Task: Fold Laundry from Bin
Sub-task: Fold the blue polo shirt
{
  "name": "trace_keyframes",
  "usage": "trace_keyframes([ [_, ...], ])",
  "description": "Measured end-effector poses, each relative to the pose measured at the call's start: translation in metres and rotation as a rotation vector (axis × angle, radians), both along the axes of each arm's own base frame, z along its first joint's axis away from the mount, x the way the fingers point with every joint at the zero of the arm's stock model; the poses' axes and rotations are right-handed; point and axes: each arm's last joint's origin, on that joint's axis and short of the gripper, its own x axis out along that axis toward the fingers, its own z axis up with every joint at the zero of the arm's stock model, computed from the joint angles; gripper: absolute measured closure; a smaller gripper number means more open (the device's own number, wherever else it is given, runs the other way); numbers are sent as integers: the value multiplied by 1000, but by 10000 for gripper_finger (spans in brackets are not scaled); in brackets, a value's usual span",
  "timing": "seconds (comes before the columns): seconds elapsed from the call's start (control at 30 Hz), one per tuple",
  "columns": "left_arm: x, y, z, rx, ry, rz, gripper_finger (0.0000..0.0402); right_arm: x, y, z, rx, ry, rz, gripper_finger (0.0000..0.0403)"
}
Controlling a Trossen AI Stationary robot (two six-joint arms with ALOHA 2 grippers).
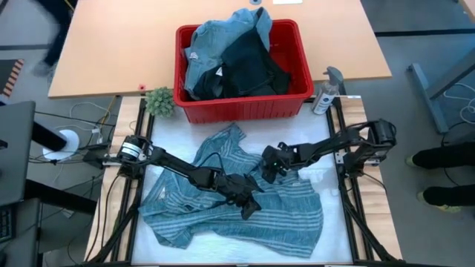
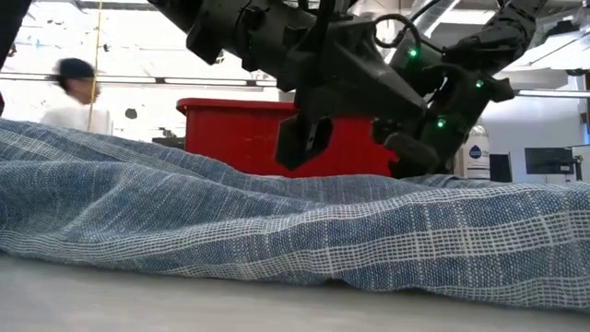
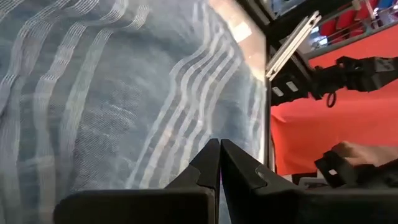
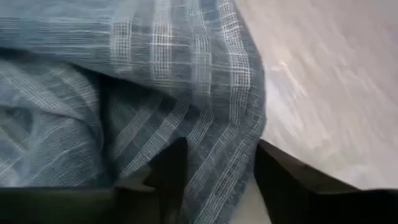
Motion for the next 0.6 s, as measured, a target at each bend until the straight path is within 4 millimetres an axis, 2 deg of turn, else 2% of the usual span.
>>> trace_keyframes([
  [0.13,-4,-2,-6,88,41,11,401,2,1,7,-35,22,-10,356],
  [0.17,-5,-2,-8,115,55,11,401,2,0,9,-34,32,-9,376],
  [0.37,-6,-2,-22,234,96,-3,401,7,1,20,6,89,6,382],
  [0.47,-2,-4,-38,245,95,3,401,12,5,30,2,114,22,382],
  [0.53,2,-6,-55,240,117,-16,401,14,7,37,-4,137,40,382],
  [0.6,4,-9,-61,234,111,-15,401,16,7,45,-27,171,42,382],
])
